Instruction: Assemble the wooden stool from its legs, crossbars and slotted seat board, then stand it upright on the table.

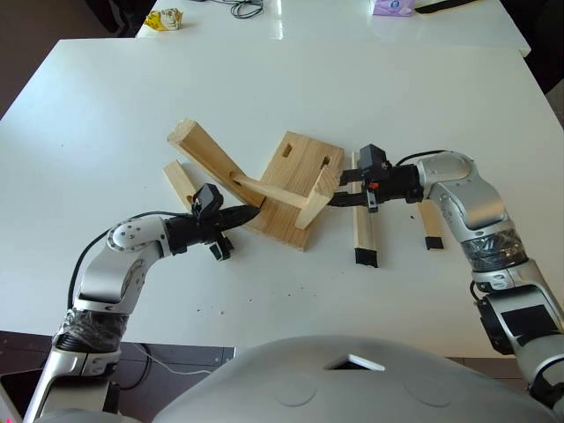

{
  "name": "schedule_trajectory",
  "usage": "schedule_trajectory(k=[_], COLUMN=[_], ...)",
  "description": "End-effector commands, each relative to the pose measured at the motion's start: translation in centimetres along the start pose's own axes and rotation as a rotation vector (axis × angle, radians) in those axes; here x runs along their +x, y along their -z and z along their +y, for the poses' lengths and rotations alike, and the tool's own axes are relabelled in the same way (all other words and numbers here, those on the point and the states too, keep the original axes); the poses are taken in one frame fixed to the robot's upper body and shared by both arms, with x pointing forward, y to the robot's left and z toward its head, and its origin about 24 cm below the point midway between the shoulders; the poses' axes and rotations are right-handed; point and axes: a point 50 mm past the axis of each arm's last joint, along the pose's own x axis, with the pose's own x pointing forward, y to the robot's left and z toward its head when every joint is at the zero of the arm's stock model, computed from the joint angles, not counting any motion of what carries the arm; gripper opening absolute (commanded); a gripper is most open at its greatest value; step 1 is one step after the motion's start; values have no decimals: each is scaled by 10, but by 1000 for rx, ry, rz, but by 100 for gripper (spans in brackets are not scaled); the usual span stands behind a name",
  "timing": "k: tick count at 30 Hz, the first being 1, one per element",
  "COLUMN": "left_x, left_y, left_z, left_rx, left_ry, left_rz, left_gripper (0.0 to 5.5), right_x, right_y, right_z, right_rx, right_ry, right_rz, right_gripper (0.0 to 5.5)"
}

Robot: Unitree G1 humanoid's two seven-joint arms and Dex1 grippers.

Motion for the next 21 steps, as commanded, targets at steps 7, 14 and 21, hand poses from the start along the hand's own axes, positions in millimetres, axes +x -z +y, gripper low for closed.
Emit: schedule_trajectory(k=[7, 14, 21], left_x=[-5, 9, -4], left_y=[-8, -12, -8], left_z=[41, 73, 76], left_rx=[59, 53, 31], left_ry=[-141, -225, -267], left_rz=[6, -22, -56], left_gripper=[0, 0, 0], right_x=[43, 54, 12], right_y=[11, 13, 8], right_z=[10, 12, -55], right_rx=[95, 168, 28], right_ry=[53, 99, 499], right_rz=[-72, -113, 5], right_gripper=[4, 4, 4])
